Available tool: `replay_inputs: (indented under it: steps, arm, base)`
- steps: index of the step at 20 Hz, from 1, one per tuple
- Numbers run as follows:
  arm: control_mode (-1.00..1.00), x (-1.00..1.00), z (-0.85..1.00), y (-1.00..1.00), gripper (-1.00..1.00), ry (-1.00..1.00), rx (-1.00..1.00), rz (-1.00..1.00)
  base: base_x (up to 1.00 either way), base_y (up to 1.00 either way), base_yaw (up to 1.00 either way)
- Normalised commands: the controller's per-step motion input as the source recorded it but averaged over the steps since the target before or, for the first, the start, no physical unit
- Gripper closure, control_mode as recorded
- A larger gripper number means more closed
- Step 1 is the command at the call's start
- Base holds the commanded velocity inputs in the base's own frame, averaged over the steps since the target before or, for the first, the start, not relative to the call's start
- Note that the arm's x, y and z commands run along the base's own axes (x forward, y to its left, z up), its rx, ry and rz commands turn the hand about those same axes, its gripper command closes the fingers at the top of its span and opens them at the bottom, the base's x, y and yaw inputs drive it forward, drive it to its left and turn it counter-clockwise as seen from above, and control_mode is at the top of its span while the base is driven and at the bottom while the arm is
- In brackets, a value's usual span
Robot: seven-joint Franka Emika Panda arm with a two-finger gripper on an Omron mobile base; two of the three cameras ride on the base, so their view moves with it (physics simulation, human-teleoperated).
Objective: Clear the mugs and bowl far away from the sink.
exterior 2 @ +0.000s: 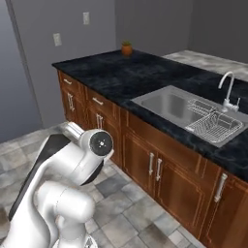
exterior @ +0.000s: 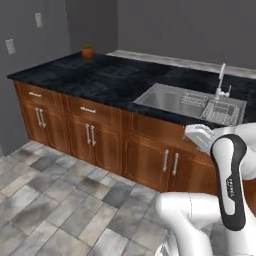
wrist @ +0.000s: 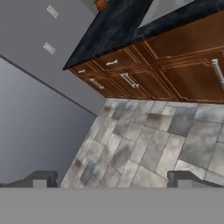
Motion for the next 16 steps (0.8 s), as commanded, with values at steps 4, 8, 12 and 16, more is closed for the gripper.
replay_inputs:
  steps: [4,8,12,16]
  arm:
    - [1.0,0.0,0.0,0.0,-1.0,0.0,0.0,0.0]
    - [1.0,0.0,0.0,0.0,-1.0,0.0,0.0,0.0]
    - [1.0,0.0,0.0,0.0,-1.0,0.0,0.0,0.0]
    - [1.0,0.0,0.0,0.0,-1.0,0.0,0.0,0.0]
  base:
    - [-0.78,0.0,-0.33]
    - [-0.43,-0.16,-0.5]
    - [-0.08,-0.36,-0.54]
    - [0.0,-0.36,-0.49]
